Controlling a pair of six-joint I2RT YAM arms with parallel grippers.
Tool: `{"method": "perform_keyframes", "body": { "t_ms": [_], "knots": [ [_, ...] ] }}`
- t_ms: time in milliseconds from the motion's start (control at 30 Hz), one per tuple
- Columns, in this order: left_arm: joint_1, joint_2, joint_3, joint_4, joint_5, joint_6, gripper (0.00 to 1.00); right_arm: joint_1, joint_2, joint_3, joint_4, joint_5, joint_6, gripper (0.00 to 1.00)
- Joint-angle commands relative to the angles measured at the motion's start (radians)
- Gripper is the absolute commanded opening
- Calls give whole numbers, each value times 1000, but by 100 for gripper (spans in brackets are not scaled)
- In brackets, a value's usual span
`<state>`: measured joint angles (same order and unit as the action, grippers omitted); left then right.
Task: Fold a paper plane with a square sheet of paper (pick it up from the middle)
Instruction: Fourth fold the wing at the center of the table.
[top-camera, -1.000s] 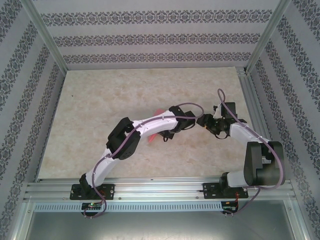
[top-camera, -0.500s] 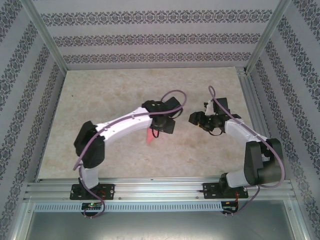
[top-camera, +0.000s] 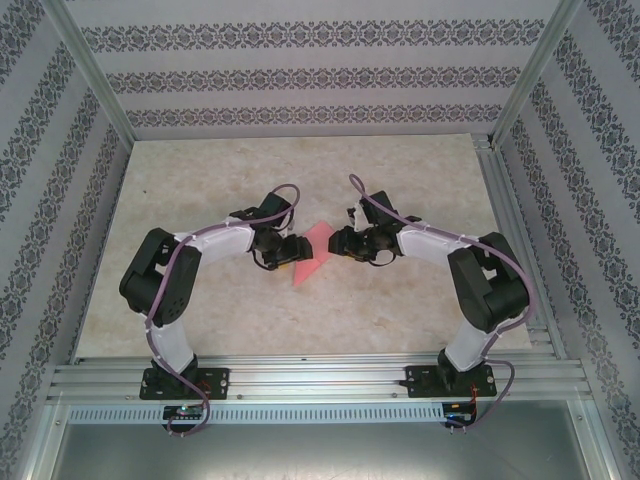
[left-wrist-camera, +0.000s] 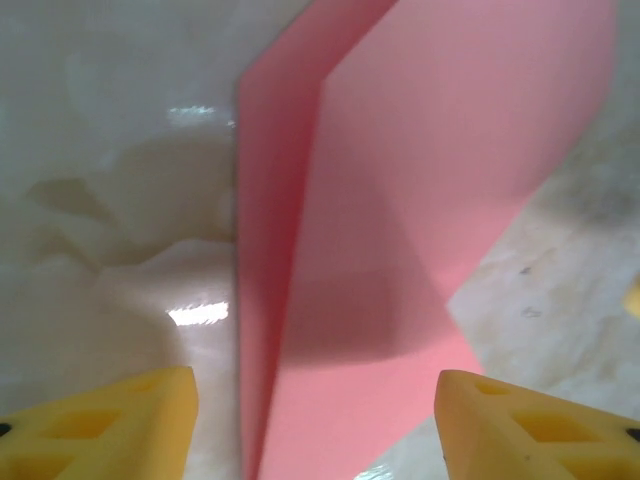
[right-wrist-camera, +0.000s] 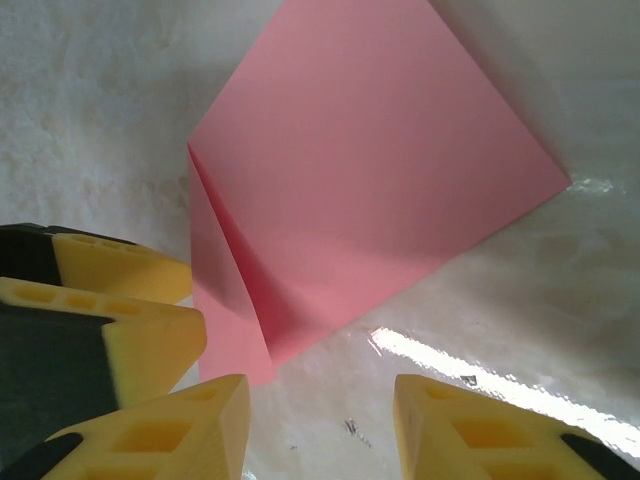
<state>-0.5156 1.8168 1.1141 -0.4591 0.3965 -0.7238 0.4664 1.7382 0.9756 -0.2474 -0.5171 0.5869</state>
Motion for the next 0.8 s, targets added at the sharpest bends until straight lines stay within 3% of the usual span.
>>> {"method": "perform_keyframes", "body": {
  "t_ms": [0,300,533,767],
  "knots": [
    [43,20,-2,122,89,0,63,14,41,46,28,16,22,41],
    [50,52,-27,178,175,-25,59,21,98,95,-10,52,17,41],
    [41,38,-49,211,200,-55,39,15,121,112,-22,31,-9,41],
    [20,15,-63,236,211,-102,30,2,125,112,-18,1,-25,41]
  ]
}}
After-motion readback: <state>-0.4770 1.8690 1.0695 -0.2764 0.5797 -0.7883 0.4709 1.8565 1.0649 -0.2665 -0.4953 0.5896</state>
